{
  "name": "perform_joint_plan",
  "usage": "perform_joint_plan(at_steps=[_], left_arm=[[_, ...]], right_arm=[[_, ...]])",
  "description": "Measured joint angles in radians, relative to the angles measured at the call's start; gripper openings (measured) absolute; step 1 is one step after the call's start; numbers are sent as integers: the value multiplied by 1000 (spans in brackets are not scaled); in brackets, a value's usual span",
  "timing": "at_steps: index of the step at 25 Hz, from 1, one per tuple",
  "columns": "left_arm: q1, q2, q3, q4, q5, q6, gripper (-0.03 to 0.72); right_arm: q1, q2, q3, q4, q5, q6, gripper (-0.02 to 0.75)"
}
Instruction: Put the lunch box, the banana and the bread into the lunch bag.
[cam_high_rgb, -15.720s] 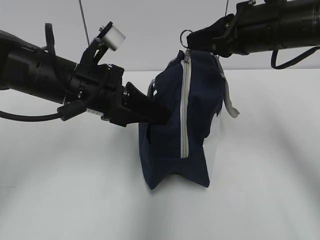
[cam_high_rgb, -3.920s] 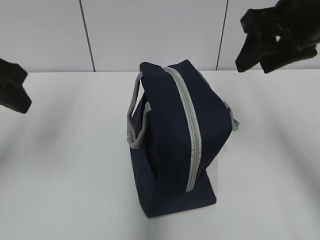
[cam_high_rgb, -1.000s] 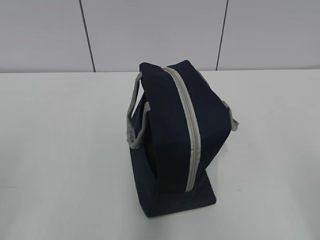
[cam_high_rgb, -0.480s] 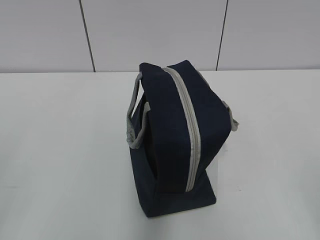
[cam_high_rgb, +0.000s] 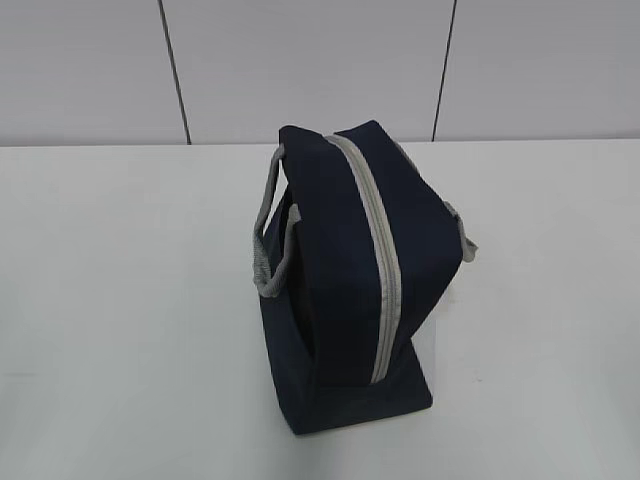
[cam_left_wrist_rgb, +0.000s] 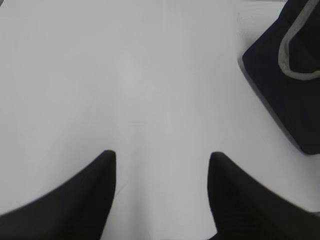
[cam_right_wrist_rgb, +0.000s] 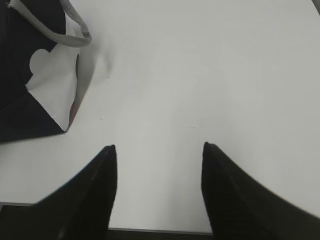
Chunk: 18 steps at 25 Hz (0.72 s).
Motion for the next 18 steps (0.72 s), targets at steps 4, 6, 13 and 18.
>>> perform_joint_plan(at_steps=[4,6,13,18], left_arm=[[0,-10,0,0,3,0,409],[0,-10,0,0,3,0,401],[0,-10,0,0,3,0,391],[0,-10,0,0,3,0,392]], right_arm=[[0,-1,0,0,0,0,404],[0,-1,0,0,0,0,404],[0,-1,0,0,0,0,404],[0,-1,0,0,0,0,404]])
